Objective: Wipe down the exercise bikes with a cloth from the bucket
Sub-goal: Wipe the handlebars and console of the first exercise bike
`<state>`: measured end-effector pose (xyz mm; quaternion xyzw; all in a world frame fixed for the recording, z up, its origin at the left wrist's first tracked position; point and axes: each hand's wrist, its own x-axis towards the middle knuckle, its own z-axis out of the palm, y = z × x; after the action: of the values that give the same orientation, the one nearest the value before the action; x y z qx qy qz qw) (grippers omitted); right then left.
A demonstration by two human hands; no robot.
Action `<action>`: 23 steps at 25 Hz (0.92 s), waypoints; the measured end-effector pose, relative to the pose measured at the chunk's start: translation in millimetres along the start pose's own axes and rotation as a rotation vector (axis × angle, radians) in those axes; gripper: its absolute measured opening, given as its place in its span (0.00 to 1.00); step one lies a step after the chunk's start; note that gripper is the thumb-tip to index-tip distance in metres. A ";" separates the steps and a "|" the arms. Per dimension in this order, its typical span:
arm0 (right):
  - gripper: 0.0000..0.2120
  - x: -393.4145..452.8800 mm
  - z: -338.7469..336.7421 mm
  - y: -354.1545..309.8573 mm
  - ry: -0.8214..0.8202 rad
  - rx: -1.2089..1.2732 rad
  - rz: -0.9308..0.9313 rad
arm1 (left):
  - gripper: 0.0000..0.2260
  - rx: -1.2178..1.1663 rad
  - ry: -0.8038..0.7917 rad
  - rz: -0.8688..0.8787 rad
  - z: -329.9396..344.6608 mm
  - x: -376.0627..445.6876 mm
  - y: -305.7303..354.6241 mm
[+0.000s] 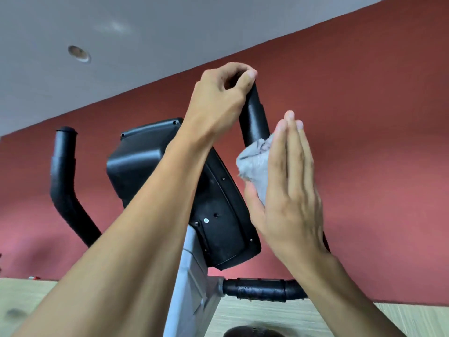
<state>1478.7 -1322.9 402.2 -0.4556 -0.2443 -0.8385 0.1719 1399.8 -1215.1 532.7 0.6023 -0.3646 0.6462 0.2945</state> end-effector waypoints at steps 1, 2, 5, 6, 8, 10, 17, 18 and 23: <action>0.32 10.9 3.6 -2.9 0.024 0.013 -0.004 | 0.13 0.055 -0.006 0.013 0.3 -2.8 -1.3; 0.32 17.8 6.3 -4.8 0.044 0.020 -0.014 | 0.14 0.113 -0.002 0.028 0.0 -6.1 -1.8; 0.29 -12.1 10.3 10.6 0.099 0.001 -0.083 | 0.21 0.310 0.022 0.127 -0.8 -24.4 -5.2; 0.27 -32.6 9.0 16.0 0.116 -0.030 -0.102 | 0.24 0.355 -0.002 0.178 -0.6 -36.2 -7.9; 0.27 -48.7 10.9 22.3 0.135 -0.103 -0.119 | 0.27 0.428 -0.079 0.276 -3.3 -54.7 -17.1; 0.31 -38.4 13.0 17.8 0.132 -0.126 -0.084 | 0.26 0.546 -0.139 0.349 -8.2 -74.8 -25.9; 0.30 -76.3 19.6 39.9 0.141 -0.166 -0.119 | 0.24 0.933 -0.102 0.570 -5.1 -105.2 -20.8; 0.29 -85.1 19.0 42.8 0.125 -0.173 -0.109 | 0.24 0.920 -0.113 0.533 -4.3 -106.8 -18.2; 0.28 -49.9 17.3 27.2 0.156 -0.083 -0.066 | 0.25 0.946 -0.117 0.399 3.1 -111.7 -8.0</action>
<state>1530.6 -1332.2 374.8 -0.3874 -0.2102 -0.8860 0.1438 1419.4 -1206.7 422.7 0.6233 -0.1563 0.7493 -0.1597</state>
